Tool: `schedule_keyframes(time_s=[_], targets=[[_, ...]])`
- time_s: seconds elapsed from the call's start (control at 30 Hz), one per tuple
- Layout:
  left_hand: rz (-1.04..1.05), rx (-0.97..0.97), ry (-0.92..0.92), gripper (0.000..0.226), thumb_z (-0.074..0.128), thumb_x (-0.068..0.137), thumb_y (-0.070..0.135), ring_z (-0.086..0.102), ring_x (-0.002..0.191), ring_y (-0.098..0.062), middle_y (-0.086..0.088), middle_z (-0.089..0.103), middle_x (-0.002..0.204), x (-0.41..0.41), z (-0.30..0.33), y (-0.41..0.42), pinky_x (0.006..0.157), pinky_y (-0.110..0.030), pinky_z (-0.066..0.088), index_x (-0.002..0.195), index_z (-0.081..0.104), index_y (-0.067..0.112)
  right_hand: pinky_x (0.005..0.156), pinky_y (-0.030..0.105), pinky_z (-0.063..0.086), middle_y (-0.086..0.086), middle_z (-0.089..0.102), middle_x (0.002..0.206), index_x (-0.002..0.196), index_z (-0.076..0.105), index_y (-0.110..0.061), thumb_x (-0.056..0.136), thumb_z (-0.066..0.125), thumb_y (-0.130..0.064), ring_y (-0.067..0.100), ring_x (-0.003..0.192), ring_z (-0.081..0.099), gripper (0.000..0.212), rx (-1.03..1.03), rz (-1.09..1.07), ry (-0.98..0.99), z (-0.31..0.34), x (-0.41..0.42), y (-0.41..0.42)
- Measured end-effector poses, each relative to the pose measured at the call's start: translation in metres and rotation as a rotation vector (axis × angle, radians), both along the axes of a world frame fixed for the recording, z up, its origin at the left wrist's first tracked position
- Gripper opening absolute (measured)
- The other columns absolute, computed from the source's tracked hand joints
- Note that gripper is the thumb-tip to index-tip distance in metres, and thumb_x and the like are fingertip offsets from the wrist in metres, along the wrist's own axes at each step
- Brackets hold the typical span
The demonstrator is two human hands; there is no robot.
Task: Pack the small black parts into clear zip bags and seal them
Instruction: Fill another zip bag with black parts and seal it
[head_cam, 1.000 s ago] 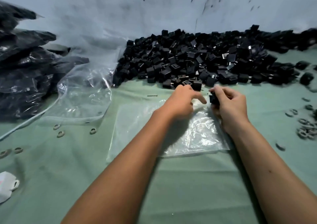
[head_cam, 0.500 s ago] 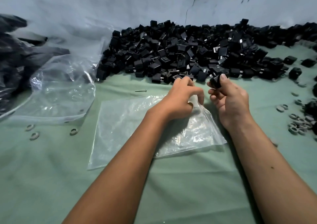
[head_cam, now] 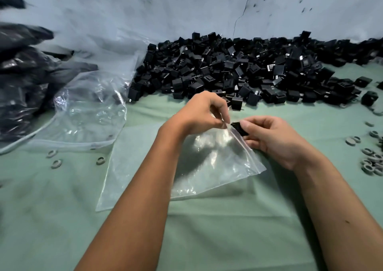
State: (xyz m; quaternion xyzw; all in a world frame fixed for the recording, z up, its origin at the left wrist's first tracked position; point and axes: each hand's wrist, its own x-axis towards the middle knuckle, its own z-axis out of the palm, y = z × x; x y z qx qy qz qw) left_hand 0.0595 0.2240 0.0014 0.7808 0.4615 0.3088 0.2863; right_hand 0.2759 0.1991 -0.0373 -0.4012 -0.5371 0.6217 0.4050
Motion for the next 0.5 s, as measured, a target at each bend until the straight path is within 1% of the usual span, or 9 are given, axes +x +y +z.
schedule_keyframes(time_s=[0.07, 0.1, 0.13, 0.2, 0.3, 0.37, 0.4, 0.47, 0.5], targets=[[-0.001, -0.019, -0.017, 0.023, 0.082, 0.073, -0.010, 0.071, 0.079, -0.027, -0.012, 0.072, 0.085, -0.006, 0.006, 0.001, 0.076, -0.041, 0.061, 0.075, 0.077, 0.012, 0.085, 0.033, 0.061, 0.020, 0.076, 0.106, 0.104, 0.078, -0.008, 0.073, 0.081, -0.022, 0.024, 0.089, 0.073, 0.034, 0.023, 0.045, -0.071, -0.001, 0.001, -0.001], [-0.004, -0.031, -0.034, 0.023, 0.082, 0.073, -0.010, 0.069, 0.077, -0.027, -0.010, 0.072, 0.083, -0.009, 0.008, 0.001, 0.077, -0.041, 0.059, 0.075, 0.076, 0.013, 0.088, 0.036, 0.061, 0.020, 0.076, 0.109, 0.107, 0.078, -0.008, 0.072, 0.083, -0.019, 0.026, 0.093, 0.073, 0.037, 0.041, 0.080, -0.087, 0.000, 0.001, -0.001], [-0.012, -0.042, -0.050, 0.023, 0.082, 0.073, -0.010, 0.067, 0.075, -0.024, -0.008, 0.072, 0.080, -0.011, 0.011, 0.000, 0.077, -0.042, 0.059, 0.075, 0.076, 0.012, 0.089, 0.036, 0.062, 0.019, 0.076, 0.110, 0.109, 0.078, -0.009, 0.074, 0.082, -0.016, 0.026, 0.095, 0.074, 0.036, 0.067, 0.138, -0.107, 0.002, 0.001, -0.003], [-0.035, -0.063, -0.060, 0.024, 0.081, 0.074, -0.010, 0.064, 0.074, -0.018, -0.005, 0.071, 0.078, -0.011, 0.016, -0.002, 0.077, -0.043, 0.059, 0.075, 0.076, 0.013, 0.087, 0.033, 0.061, 0.017, 0.077, 0.110, 0.111, 0.078, -0.010, 0.079, 0.080, -0.008, 0.028, 0.100, 0.075, 0.032, 0.127, 0.276, -0.185, 0.007, 0.000, -0.005], [-0.083, -0.090, -0.053, 0.024, 0.079, 0.076, -0.010, 0.063, 0.075, -0.019, -0.011, 0.073, 0.081, -0.006, 0.022, -0.006, 0.079, -0.047, 0.058, 0.076, 0.076, 0.014, 0.093, 0.035, 0.059, 0.017, 0.077, 0.110, 0.114, 0.076, -0.009, 0.085, 0.079, -0.002, 0.034, 0.105, 0.073, 0.030, 0.153, 0.432, -0.312, 0.014, -0.005, -0.007], [-0.115, -0.099, -0.073, 0.021, 0.078, 0.077, -0.010, 0.061, 0.074, -0.018, -0.018, 0.074, 0.085, -0.003, 0.027, -0.009, 0.077, -0.044, 0.057, 0.078, 0.076, 0.011, 0.091, 0.034, 0.059, 0.012, 0.078, 0.108, 0.113, 0.077, -0.010, 0.088, 0.079, -0.006, 0.030, 0.103, 0.074, 0.025, 0.182, 0.493, -0.402, 0.021, -0.010, -0.009], [-0.124, -0.103, -0.095, 0.021, 0.077, 0.078, -0.011, 0.061, 0.073, -0.017, -0.022, 0.073, 0.087, -0.002, 0.029, -0.011, 0.075, -0.042, 0.056, 0.079, 0.075, 0.009, 0.088, 0.034, 0.059, 0.009, 0.078, 0.105, 0.110, 0.078, -0.013, 0.089, 0.079, -0.010, 0.028, 0.100, 0.075, 0.021, 0.210, 0.496, -0.456, 0.025, -0.013, -0.010], [-0.131, -0.120, -0.155, 0.020, 0.073, 0.079, -0.014, 0.060, 0.074, -0.019, -0.031, 0.070, 0.089, -0.001, 0.032, -0.013, 0.073, -0.037, 0.054, 0.082, 0.075, 0.005, 0.086, 0.035, 0.061, 0.004, 0.079, 0.100, 0.103, 0.079, -0.018, 0.090, 0.078, -0.014, 0.024, 0.095, 0.075, 0.013, 0.253, 0.473, -0.502, 0.032, -0.025, -0.011], [-0.138, -0.139, -0.188, 0.020, 0.071, 0.080, -0.016, 0.060, 0.074, -0.022, -0.035, 0.067, 0.090, -0.001, 0.033, -0.014, 0.071, -0.036, 0.053, 0.084, 0.074, 0.004, 0.082, 0.031, 0.061, 0.000, 0.079, 0.097, 0.099, 0.078, -0.020, 0.089, 0.079, -0.013, 0.020, 0.093, 0.075, 0.012, 0.277, 0.448, -0.511, 0.033, -0.034, -0.010]])
